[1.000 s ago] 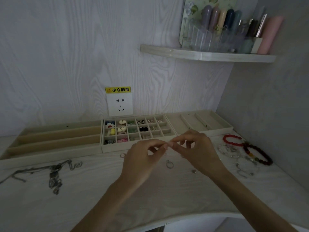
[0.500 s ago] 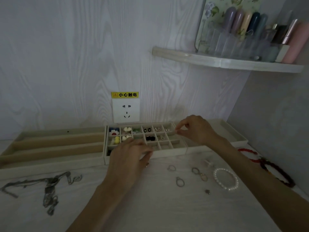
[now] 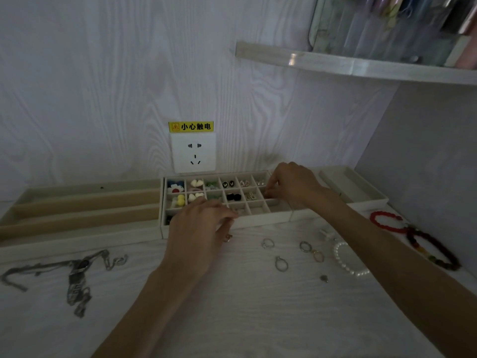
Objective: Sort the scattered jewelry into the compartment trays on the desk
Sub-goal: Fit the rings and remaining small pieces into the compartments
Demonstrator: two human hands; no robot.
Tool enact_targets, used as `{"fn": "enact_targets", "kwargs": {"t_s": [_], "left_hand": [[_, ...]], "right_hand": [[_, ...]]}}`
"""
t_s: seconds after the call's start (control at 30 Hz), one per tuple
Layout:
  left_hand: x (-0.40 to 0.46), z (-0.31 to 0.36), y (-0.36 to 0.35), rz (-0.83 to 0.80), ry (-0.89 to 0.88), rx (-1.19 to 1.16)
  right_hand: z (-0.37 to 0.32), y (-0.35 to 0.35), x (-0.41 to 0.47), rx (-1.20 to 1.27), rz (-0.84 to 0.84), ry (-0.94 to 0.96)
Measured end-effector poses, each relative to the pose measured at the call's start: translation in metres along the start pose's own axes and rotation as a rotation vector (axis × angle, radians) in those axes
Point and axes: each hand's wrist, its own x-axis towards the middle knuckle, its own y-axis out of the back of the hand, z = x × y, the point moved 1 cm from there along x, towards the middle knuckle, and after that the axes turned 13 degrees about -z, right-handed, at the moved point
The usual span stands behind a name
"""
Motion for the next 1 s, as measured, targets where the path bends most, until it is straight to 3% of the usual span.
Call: {"fn": "enact_targets", "kwargs": {"t_s": [0.73, 1.0], "left_hand": [[-0.001, 0.001, -0.001, 0.021, -0.018, 0.013], [0.0, -0.001, -0.001, 0.023, -0.027, 0.032]], "right_hand": [[-0.001, 0.001, 0.01, -0.041, -0.076, -0.041], [0.0, 0.018, -0.006, -0.018, -0.058, 0.024]]}}
